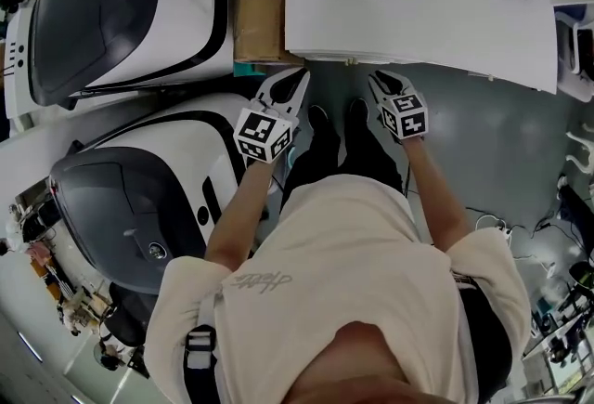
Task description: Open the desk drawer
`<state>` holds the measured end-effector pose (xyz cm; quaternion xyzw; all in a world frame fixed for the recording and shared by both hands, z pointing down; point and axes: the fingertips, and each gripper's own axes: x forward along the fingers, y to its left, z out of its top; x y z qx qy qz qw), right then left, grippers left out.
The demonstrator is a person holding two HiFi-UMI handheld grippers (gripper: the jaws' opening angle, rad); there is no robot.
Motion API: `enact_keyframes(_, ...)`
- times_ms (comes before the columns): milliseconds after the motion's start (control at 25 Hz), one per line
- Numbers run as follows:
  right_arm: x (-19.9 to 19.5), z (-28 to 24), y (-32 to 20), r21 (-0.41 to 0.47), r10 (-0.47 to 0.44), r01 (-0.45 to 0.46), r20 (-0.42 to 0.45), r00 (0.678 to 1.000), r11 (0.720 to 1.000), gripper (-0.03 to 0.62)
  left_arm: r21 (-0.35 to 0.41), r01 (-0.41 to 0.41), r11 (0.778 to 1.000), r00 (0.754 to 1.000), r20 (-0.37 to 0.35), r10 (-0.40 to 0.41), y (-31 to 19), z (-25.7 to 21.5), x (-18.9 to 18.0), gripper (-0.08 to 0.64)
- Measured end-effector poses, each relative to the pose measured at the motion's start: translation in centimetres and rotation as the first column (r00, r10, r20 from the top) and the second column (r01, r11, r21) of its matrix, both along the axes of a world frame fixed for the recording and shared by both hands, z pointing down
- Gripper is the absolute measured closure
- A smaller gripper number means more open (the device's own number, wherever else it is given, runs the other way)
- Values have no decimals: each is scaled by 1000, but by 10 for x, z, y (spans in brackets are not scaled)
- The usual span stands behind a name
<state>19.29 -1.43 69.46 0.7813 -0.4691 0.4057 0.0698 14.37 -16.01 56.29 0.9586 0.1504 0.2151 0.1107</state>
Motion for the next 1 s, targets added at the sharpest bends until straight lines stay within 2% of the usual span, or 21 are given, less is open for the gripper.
enact_keyframes(40,2,7,-2,-9,1,0,12,1000,1000,500,-1,-1,1000,1000,2,1,-1,2,0,560)
enact_keyframes(280,9,48,-12,-56,12,-10,51,999,998,512,-10,3,1000,1000,28,-2,-6,17,-2,560)
enact_keyframes(400,11,70,-14,-87,21,-15,77,997,996,488,-13,10,1000,999,43,-9,-10,23,-2,560)
enact_keyframes(800,18,147,-27,-176,133,-105,157,979,979,488,-16,38,999,996,75,-37,-27,47,1,560)
enact_keyframes(1000,18,164,-34,-202,186,-145,202,962,969,488,-26,52,998,995,92,-49,-31,55,1,560)
